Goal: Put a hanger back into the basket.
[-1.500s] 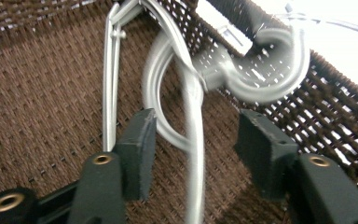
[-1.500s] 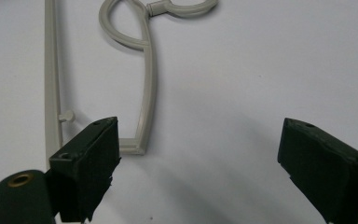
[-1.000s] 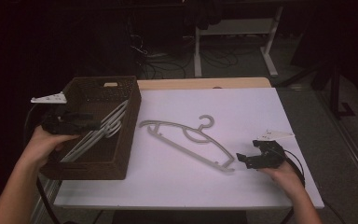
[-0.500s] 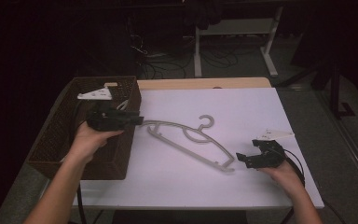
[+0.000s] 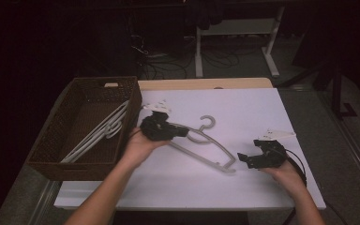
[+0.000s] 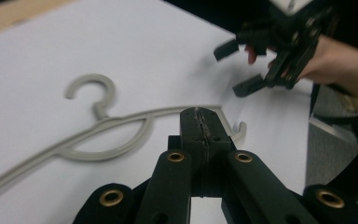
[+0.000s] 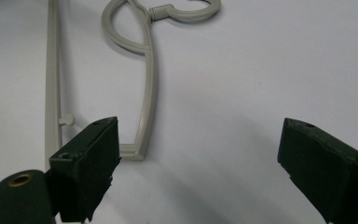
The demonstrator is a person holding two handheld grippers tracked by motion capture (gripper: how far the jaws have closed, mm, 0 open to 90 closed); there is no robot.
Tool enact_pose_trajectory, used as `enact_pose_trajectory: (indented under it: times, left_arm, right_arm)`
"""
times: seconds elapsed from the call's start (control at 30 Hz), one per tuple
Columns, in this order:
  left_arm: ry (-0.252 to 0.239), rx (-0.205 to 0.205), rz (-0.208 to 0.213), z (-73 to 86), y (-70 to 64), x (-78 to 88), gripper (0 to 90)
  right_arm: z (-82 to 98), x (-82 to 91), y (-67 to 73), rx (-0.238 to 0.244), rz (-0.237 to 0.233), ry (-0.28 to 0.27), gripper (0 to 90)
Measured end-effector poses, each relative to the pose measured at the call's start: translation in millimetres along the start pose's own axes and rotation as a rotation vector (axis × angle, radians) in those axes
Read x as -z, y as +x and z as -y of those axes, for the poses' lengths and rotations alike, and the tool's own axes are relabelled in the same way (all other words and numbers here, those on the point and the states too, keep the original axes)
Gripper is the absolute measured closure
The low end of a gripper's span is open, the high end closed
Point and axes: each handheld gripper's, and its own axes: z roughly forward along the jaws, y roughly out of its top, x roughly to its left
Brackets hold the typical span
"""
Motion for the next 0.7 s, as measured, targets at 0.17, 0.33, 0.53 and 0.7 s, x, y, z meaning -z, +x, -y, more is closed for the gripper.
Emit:
enact_pose_trajectory:
  times: [0.17,0.33,0.53,0.7]
  left_arm:
    - [0.063,-0.012,0.031,6.8,-7.5,-50.7,90.0]
    - [0.1,-0.024,0.061,10.2,-19.0,-93.9,90.0]
    - [0.165,-0.05,0.057,12.2,-30.3,-135.7,90.0]
    - [0.208,-0.055,0.06,16.6,-33.8,-147.0,90.0]
  right_arm:
    - [-0.4,1.0,-0.8,-0.006,0.0,-0.006,12.4]
    - [-0.4,0.6,-1.3,0.0,-0.003,-0.006,12.4]
    - [-0.4,1.2,-1.9,-0.003,-0.004,-0.01,12.4]
    - [-0.2,2.5,-3.1,-0.006,-0.003,-0.013,12.4]
